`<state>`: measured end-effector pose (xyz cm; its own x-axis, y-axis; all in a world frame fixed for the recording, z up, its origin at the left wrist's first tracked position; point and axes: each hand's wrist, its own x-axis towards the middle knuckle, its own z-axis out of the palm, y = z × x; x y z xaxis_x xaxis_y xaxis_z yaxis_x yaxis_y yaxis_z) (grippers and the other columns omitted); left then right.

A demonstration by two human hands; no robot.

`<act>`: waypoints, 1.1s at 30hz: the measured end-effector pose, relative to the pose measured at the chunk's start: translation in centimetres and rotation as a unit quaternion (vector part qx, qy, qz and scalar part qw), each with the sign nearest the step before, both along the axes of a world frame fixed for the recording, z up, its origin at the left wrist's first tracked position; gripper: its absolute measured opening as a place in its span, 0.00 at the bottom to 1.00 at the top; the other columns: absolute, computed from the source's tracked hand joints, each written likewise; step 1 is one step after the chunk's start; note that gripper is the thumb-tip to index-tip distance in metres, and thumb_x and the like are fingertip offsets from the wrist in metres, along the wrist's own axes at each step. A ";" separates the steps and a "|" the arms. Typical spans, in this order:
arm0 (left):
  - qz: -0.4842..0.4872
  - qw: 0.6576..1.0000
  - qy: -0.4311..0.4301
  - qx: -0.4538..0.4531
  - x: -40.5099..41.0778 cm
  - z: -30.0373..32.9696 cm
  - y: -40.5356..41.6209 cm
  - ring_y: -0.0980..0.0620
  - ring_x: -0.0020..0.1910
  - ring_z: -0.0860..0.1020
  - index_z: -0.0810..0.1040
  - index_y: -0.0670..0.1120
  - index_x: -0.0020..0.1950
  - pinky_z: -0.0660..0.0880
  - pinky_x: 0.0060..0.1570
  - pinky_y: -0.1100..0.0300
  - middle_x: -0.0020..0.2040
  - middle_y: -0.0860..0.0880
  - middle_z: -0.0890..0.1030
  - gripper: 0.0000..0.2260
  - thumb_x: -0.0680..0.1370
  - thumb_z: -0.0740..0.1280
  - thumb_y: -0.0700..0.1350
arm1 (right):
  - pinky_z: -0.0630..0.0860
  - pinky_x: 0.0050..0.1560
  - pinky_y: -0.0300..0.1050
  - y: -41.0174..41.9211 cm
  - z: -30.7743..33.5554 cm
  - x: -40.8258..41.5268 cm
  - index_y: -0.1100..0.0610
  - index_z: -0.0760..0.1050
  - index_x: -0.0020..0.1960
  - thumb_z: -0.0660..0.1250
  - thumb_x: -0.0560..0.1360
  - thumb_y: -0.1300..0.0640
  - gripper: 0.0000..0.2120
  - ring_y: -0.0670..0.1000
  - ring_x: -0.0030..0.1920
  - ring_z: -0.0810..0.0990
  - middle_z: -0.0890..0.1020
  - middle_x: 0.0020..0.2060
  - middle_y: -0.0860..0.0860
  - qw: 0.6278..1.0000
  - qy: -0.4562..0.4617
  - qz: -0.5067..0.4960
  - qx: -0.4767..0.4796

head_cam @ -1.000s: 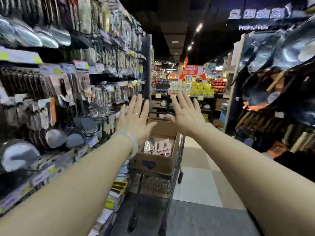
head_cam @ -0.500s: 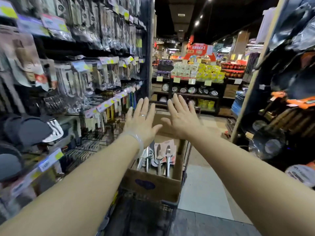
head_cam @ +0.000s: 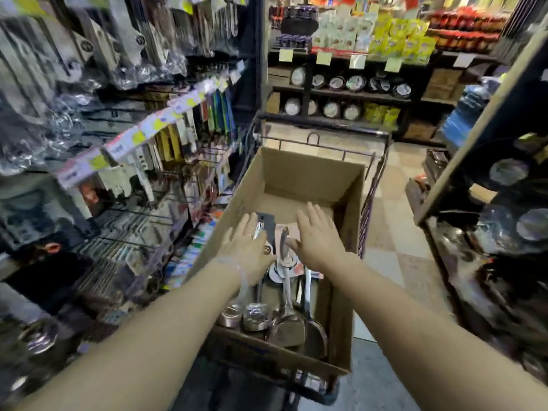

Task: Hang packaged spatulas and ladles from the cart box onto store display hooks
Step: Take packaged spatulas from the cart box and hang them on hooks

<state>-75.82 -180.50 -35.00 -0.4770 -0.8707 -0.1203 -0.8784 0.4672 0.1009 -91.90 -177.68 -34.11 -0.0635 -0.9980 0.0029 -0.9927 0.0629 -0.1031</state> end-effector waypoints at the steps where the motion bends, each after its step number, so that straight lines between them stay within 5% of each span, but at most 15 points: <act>1: 0.001 1.000 -0.013 0.024 0.0 -1.0 -0.7 0.48 0.76 0.39 0.56 0.48 0.74 0.45 0.73 0.48 0.77 0.45 0.41 0.27 0.79 0.53 0.59 | 0.56 0.72 0.54 -0.6 -1.3 0.0 0.61 0.56 0.72 0.56 0.78 0.44 0.29 0.59 0.74 0.54 0.56 0.74 0.60 1.000 -0.020 -0.006 0.016; 5: 0.019 0.993 -0.040 0.110 -0.5 -5.4 -4.2 0.46 0.76 0.45 0.62 0.46 0.72 0.50 0.73 0.50 0.77 0.43 0.47 0.25 0.79 0.55 0.57 | 0.69 0.60 0.53 -3.5 -7.0 -0.9 0.63 0.67 0.64 0.60 0.77 0.50 0.20 0.63 0.62 0.70 0.72 0.61 0.61 0.982 -0.115 -0.060 0.140; 8: 0.022 0.986 -0.019 0.164 -1.0 -8.2 -5.2 0.44 0.72 0.59 0.69 0.43 0.66 0.60 0.69 0.53 0.72 0.41 0.62 0.20 0.79 0.57 0.54 | 0.72 0.54 0.49 -4.0 -11.0 -1.2 0.61 0.73 0.52 0.60 0.77 0.54 0.11 0.62 0.58 0.75 0.77 0.56 0.62 0.959 -0.162 -0.105 0.208; 11: 0.007 0.975 -0.025 0.222 -1.6 -10.5 -5.9 0.45 0.64 0.69 0.72 0.43 0.60 0.67 0.63 0.53 0.64 0.43 0.71 0.15 0.78 0.59 0.50 | 0.69 0.47 0.45 -4.2 -14.6 -1.0 0.51 0.66 0.37 0.60 0.76 0.55 0.10 0.61 0.55 0.77 0.79 0.53 0.61 0.937 -0.207 -0.146 0.242; 13: 0.010 0.967 -0.030 0.252 -2.0 -11.8 -6.3 0.45 0.61 0.72 0.74 0.43 0.58 0.70 0.60 0.54 0.62 0.43 0.73 0.12 0.77 0.61 0.47 | 0.71 0.51 0.45 -4.4 -16.3 -0.6 0.55 0.72 0.46 0.61 0.76 0.54 0.05 0.60 0.57 0.76 0.79 0.54 0.60 0.923 -0.232 -0.179 0.251; 15: 0.006 0.964 -0.029 0.263 -2.4 -12.9 -6.4 0.44 0.60 0.73 0.74 0.42 0.58 0.70 0.59 0.54 0.61 0.42 0.74 0.12 0.78 0.59 0.46 | 0.71 0.55 0.45 -4.7 -17.7 -0.1 0.60 0.73 0.57 0.62 0.77 0.53 0.13 0.59 0.59 0.75 0.79 0.56 0.58 0.911 -0.245 -0.212 0.257; 21: 0.021 0.946 0.021 0.324 -2.6 -15.6 -7.0 0.45 0.58 0.75 0.73 0.42 0.62 0.72 0.59 0.54 0.60 0.42 0.76 0.15 0.78 0.58 0.47 | 0.71 0.51 0.42 -5.7 -20.3 0.4 0.58 0.73 0.58 0.64 0.76 0.53 0.13 0.57 0.58 0.76 0.81 0.52 0.56 0.882 -0.285 -0.307 0.214; 28: 0.030 0.938 0.029 0.344 -3.3 -17.1 -6.7 0.49 0.50 0.74 0.73 0.41 0.62 0.71 0.56 0.56 0.51 0.45 0.76 0.15 0.79 0.58 0.46 | 0.71 0.43 0.42 -5.6 -21.5 0.3 0.54 0.72 0.41 0.62 0.75 0.57 0.04 0.55 0.47 0.79 0.82 0.44 0.53 0.858 -0.314 -0.353 0.202; 33: 0.043 0.935 0.081 0.342 -4.0 -15.8 -6.7 0.46 0.57 0.76 0.75 0.42 0.59 0.71 0.56 0.59 0.60 0.43 0.78 0.12 0.79 0.59 0.44 | 0.74 0.47 0.48 -4.9 -20.6 -0.1 0.57 0.66 0.36 0.63 0.75 0.62 0.11 0.52 0.40 0.74 0.68 0.32 0.47 0.826 -0.408 -0.352 0.166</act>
